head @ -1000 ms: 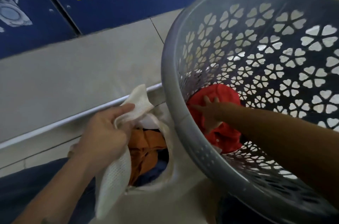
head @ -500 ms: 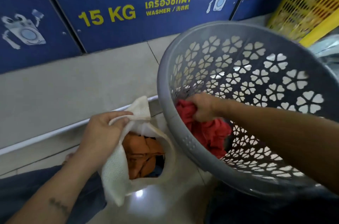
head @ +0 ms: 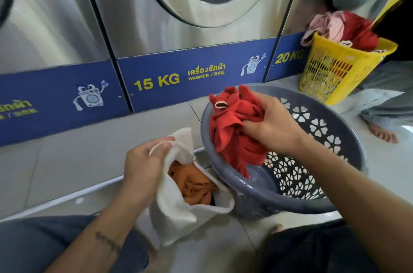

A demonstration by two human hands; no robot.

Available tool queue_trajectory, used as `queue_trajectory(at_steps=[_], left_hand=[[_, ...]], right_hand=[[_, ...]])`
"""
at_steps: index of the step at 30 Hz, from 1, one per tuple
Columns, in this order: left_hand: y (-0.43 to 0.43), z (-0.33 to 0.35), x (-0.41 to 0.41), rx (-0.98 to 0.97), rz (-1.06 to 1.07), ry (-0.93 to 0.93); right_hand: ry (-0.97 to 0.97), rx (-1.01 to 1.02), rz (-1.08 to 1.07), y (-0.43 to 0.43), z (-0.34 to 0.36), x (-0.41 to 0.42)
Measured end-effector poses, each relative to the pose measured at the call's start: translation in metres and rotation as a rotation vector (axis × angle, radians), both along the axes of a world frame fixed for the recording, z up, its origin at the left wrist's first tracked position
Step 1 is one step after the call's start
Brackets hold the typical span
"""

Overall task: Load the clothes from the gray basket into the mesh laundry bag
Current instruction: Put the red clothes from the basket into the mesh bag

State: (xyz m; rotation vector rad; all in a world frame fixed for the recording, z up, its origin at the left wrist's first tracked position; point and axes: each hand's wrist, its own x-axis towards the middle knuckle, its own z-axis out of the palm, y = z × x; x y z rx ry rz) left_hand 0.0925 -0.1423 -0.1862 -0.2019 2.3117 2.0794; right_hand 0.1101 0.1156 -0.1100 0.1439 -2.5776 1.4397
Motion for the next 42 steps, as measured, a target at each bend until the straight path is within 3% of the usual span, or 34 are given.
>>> queue_trajectory(at_steps=[3, 7, 10, 12, 14, 16, 18, 20, 22, 23, 25, 27, 29, 35, 39, 42], left_hand=[[-0.006, 0.032, -0.001, 0.105, 0.027, 0.033], [-0.011, 0.059, 0.000, 0.272, 0.046, 0.029], [-0.010, 0.066, 0.002, 0.303, 0.047, 0.045], [-0.010, 0.066, 0.002, 0.256, 0.053, 0.056], [-0.012, 0.064, 0.002, 0.227, 0.062, 0.052], [-0.014, 0.063, 0.001, 0.225, 0.064, 0.042], [-0.017, 0.063, -0.001, 0.227, 0.059, 0.042], [-0.018, 0.063, -0.004, 0.239, 0.056, 0.053], [-0.016, 0.061, -0.004, 0.255, 0.047, 0.060], [-0.013, 0.061, -0.004, 0.259, 0.038, 0.060], [-0.007, 0.060, -0.002, 0.262, 0.017, 0.057], [-0.002, 0.059, 0.000, 0.272, 0.013, 0.045], [0.000, 0.058, 0.000, 0.277, 0.019, 0.033], [0.003, 0.056, 0.003, 0.262, 0.026, 0.007], [-0.002, 0.055, 0.002, 0.263, 0.053, -0.001], [-0.006, 0.060, 0.000, 0.327, 0.050, 0.000]], right_hand=[[0.128, -0.035, -0.046, -0.034, 0.014, 0.015], [0.300, 0.435, -0.107, -0.081, 0.004, 0.034], [0.239, 0.862, 0.148, -0.111, -0.023, 0.044], [0.162, 1.016, 0.404, -0.119, -0.034, 0.045], [0.105, 0.877, 0.547, -0.111, -0.026, 0.041], [0.083, 0.578, 0.522, -0.096, -0.016, 0.038], [0.162, 0.397, 0.325, -0.077, -0.007, 0.032], [0.200, 0.439, 0.058, -0.055, -0.006, 0.020], [-0.031, 0.477, -0.143, -0.032, -0.012, 0.007], [-0.223, 0.389, -0.169, -0.021, -0.020, 0.002], [-0.575, -0.037, -0.118, -0.011, -0.038, -0.001], [-0.739, -0.363, -0.090, -0.010, -0.055, -0.001], [-0.693, -0.413, -0.120, -0.012, -0.066, -0.004], [-0.332, -0.249, -0.233, -0.030, -0.055, -0.008], [0.058, 0.009, -0.300, -0.050, -0.004, 0.004], [0.318, 0.127, -0.170, -0.084, 0.010, 0.028]])
